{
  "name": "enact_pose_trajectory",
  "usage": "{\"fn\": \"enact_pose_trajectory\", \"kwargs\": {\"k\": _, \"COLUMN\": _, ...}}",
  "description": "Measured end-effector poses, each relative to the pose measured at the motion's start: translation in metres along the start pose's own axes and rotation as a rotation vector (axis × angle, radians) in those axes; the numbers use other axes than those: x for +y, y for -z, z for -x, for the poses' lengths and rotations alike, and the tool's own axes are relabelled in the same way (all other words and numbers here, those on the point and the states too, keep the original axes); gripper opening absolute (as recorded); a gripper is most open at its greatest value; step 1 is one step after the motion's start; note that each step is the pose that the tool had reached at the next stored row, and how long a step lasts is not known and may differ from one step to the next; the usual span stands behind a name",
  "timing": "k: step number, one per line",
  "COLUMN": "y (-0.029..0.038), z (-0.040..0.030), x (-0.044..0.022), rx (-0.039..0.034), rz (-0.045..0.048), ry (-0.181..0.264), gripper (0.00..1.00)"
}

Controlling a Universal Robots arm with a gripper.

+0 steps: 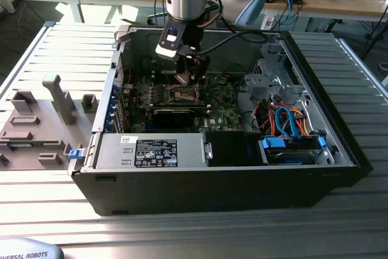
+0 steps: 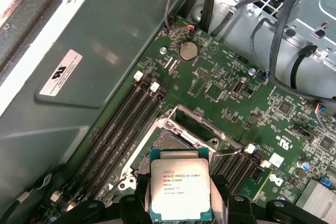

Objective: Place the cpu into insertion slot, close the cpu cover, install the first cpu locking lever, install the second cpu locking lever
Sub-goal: 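Place the cpu into insertion slot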

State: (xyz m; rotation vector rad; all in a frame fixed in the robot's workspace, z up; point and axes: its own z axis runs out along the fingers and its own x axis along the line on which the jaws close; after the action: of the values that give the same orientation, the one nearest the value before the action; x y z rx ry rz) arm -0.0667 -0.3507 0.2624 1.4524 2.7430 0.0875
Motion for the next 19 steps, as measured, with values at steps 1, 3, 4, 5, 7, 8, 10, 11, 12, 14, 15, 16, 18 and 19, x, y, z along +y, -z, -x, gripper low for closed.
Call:
{"fn": "enact_pose_trajectory", "kwargs": {"k": 1, "y": -0.0001, "z": 0.0, "x": 0.0, "rx": 0.0, "rz": 0.0, "ry": -0.001, "gripper": 0.54}}
{"fn": "enact_pose_trajectory", "kwargs": {"k": 3, "y": -0.0002, "z": 0.0, "x": 0.0, "rx": -0.0001, "rz": 0.0, "ry": -0.003, "gripper": 0.54}}
{"fn": "enact_pose_trajectory", "kwargs": {"k": 4, "y": -0.0002, "z": 0.0, "x": 0.0, "rx": -0.0002, "rz": 0.0, "ry": -0.003, "gripper": 0.54}}
{"fn": "enact_pose_trajectory", "kwargs": {"k": 5, "y": -0.0003, "z": 0.0, "x": 0.0, "rx": -0.0002, "rz": 0.0, "ry": -0.004, "gripper": 0.54}}
{"fn": "enact_pose_trajectory", "kwargs": {"k": 7, "y": -0.0004, "z": 0.0, "x": 0.0, "rx": -0.0003, "rz": 0.0, "ry": -0.005, "gripper": 0.54}}
{"fn": "enact_pose_trajectory", "kwargs": {"k": 8, "y": -0.0004, "z": 0.0, "x": 0.0, "rx": -0.0003, "rz": 0.0, "ry": -0.006, "gripper": 0.54}}
{"fn": "enact_pose_trajectory", "kwargs": {"k": 10, "y": -0.0006, "z": 0.0, "x": 0.0, "rx": -0.0005, "rz": 0.0, "ry": -0.007, "gripper": 0.54}}
{"fn": "enact_pose_trajectory", "kwargs": {"k": 11, "y": -0.0006, "z": 0.0, "x": 0.0, "rx": -0.0005, "rz": -0.0001, "ry": -0.008, "gripper": 0.54}}
{"fn": "enact_pose_trajectory", "kwargs": {"k": 12, "y": -0.0007, "z": 0.0, "x": 0.0, "rx": -0.0006, "rz": -0.0001, "ry": -0.009, "gripper": 0.54}}
{"fn": "enact_pose_trajectory", "kwargs": {"k": 14, "y": -0.0008, "z": 0.0, "x": 0.0, "rx": -0.0007, "rz": 0.0, "ry": -0.01, "gripper": 0.54}}
{"fn": "enact_pose_trajectory", "kwargs": {"k": 15, "y": -0.0008, "z": 0.0, "x": -0.0001, "rx": -0.0007, "rz": -0.0001, "ry": -0.011, "gripper": 0.54}}
{"fn": "enact_pose_trajectory", "kwargs": {"k": 16, "y": -0.0008, "z": 0.0, "x": -0.0001, "rx": -0.0008, "rz": -0.0001, "ry": -0.012, "gripper": 0.54}}
{"fn": "enact_pose_trajectory", "kwargs": {"k": 18, "y": -0.0009, "z": 0.0, "x": -0.0001, "rx": -0.0008, "rz": 0.0, "ry": -0.013, "gripper": 0.54}}
{"fn": "enact_pose_trajectory", "kwargs": {"k": 19, "y": -0.001, "z": 0.0, "x": -0.0001, "rx": -0.0009, "rz": -0.0001, "ry": -0.014, "gripper": 0.54}}
